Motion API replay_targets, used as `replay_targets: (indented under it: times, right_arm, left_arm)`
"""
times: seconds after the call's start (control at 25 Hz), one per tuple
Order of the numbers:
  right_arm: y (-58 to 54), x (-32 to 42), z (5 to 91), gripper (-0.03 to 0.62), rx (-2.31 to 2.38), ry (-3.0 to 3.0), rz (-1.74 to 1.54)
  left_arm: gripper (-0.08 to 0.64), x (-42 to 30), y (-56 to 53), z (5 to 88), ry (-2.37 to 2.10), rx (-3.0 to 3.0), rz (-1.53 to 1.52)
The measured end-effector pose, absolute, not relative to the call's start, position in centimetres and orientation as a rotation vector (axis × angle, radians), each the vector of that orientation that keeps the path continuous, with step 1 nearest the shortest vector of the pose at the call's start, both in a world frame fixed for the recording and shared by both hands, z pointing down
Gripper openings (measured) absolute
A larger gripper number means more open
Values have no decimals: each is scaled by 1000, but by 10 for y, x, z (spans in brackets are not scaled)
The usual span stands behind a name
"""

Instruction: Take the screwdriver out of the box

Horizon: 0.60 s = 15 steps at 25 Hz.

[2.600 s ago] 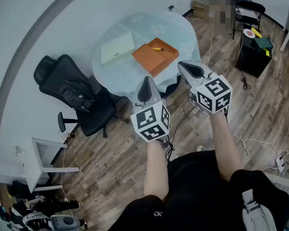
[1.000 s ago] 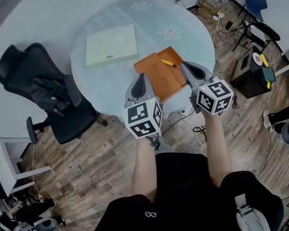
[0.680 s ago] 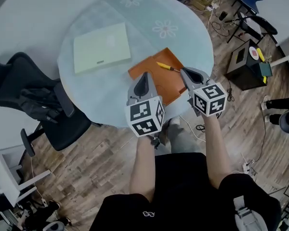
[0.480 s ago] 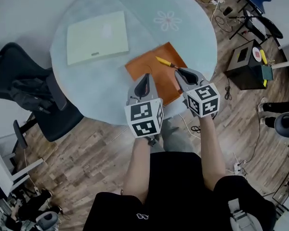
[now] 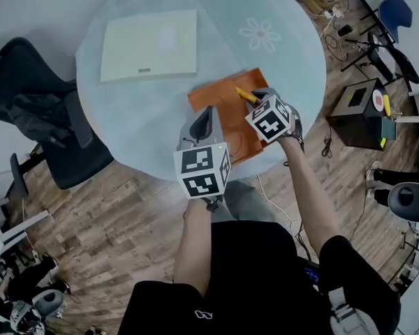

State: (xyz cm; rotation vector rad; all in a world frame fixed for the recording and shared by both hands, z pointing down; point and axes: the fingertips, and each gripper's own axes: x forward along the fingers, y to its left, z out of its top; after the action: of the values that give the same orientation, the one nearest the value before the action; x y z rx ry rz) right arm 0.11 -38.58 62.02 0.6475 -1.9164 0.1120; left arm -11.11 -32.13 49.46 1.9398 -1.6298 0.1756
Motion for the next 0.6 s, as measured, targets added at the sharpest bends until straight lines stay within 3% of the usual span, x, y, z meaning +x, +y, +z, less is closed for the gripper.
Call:
replay_targets:
  times: [0.36,0.52,0.6]
  right_arm:
    - [-394,8,663,144,489,-1742,98]
    - [-391,8,667,69,437,-1709,75]
    - [-392,8,667,78,434,-1717,102]
  left_arm:
    - [2,-149,-314,507,-1691,1829,133]
    - [1,-147,-312,504,-1691,1832,132]
    - [1,-145,-313,500,-1684,1844,135]
